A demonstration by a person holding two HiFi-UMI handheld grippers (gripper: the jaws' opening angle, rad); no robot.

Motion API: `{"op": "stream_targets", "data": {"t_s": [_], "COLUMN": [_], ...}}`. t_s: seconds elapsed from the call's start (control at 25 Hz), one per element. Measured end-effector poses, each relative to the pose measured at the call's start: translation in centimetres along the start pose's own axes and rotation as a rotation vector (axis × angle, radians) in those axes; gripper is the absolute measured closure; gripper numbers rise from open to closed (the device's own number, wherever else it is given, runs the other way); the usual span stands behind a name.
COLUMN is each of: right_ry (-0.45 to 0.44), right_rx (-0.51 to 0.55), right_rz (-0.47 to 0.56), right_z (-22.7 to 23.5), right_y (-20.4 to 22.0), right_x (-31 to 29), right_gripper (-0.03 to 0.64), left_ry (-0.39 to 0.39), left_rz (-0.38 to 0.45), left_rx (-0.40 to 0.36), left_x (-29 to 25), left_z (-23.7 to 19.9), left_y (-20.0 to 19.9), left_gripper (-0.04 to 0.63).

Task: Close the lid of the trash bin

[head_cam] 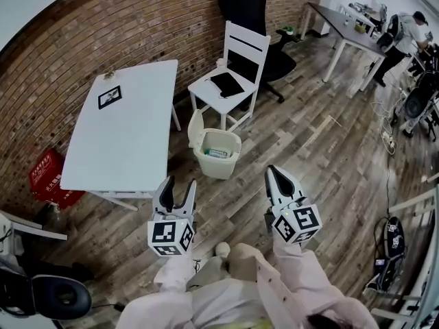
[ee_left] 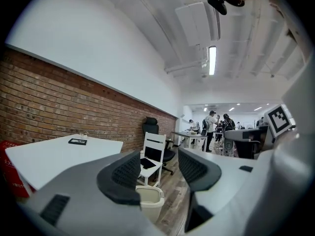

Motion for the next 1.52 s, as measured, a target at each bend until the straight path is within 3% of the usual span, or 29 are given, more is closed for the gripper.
{"op": "stream_targets", "data": {"t_s": [0.6, 1.04, 1.52], "right_ry": [-0.002, -0.043, -0.124], "right_rx": [-0.03, -0.052, -0.103], "right_rz": [-0.033, -0.079, -0.192], "right_z": [1.7, 6.2, 12.5], "right_y": [1.2, 1.1, 3.0], "right_x": [-7.3, -17.2, -29.4], "right_gripper": [0.614, 0.614, 0.614], "left_ry": [-0.006, -0.037, -0.118], "left_rz": [-0.041, -0.08, -0.177], "left_rx": [0.019, 0.052, 0.089], "left_x": [-5.6, -14.8, -26.5], "left_z": [-3.8, -6.7, -9.4], "left_y": [0.5, 0.0, 1.1], "left_gripper": [0.364, 0.364, 0.364]}}
Point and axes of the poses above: the fingertips, and each gripper's own axes: x backward along the fingers, z to its right, y out of its underside, the point moved 7 cm from there along x, backward along the fingers, and after that the axes turned 2 degrees about -z, right-handed, at the moved point
